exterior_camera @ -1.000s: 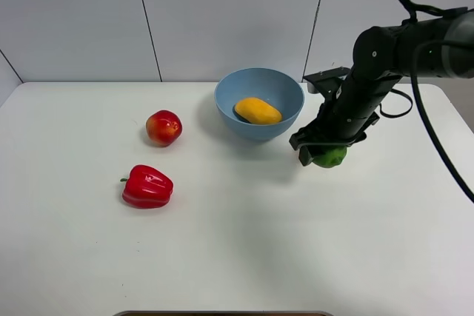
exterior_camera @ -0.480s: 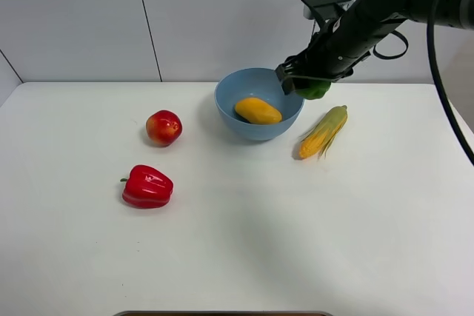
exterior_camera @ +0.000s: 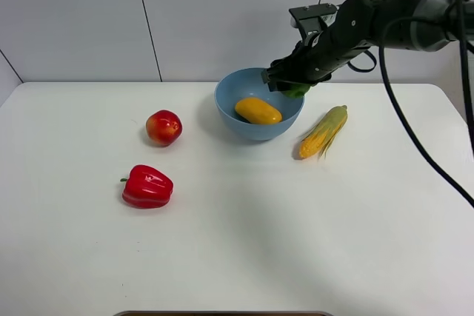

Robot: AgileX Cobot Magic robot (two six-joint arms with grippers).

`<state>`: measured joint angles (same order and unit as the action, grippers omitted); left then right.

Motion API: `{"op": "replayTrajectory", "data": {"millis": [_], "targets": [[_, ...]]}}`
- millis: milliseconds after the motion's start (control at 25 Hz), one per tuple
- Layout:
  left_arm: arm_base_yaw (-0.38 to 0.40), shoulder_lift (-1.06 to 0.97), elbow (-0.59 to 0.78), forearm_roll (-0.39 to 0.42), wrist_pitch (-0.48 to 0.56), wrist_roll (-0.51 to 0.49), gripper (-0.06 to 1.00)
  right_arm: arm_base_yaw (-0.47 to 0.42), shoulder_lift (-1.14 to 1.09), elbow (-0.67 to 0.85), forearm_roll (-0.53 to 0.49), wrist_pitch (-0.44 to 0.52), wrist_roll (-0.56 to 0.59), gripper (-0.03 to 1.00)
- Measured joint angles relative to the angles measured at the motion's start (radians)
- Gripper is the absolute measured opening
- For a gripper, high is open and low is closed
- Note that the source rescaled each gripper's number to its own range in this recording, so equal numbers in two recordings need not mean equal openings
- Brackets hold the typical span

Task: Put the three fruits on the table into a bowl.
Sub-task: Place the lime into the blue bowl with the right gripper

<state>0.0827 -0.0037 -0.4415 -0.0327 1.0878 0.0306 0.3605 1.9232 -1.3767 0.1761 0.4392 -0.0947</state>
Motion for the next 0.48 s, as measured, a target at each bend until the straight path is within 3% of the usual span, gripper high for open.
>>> {"op": "replayTrajectory", "data": {"millis": [200, 240, 360, 480], "targets": [[0.000, 0.000, 0.000, 0.000, 0.000, 0.000, 1.00, 0.000, 0.045, 0.000, 0.013, -0.021, 0.000, 0.09], [0.000, 0.000, 0.000, 0.000, 0.000, 0.000, 1.00, 0.000, 0.050, 0.000, 0.013, -0.021, 0.000, 0.14], [0.000, 0.000, 0.000, 0.000, 0.000, 0.000, 1.00, 0.000, 0.062, 0.000, 0.013, -0.022, 0.000, 0.46], [0.000, 0.000, 0.000, 0.000, 0.000, 0.000, 1.00, 0.000, 0.065, -0.001, 0.013, -0.024, 0.000, 0.64]]}}
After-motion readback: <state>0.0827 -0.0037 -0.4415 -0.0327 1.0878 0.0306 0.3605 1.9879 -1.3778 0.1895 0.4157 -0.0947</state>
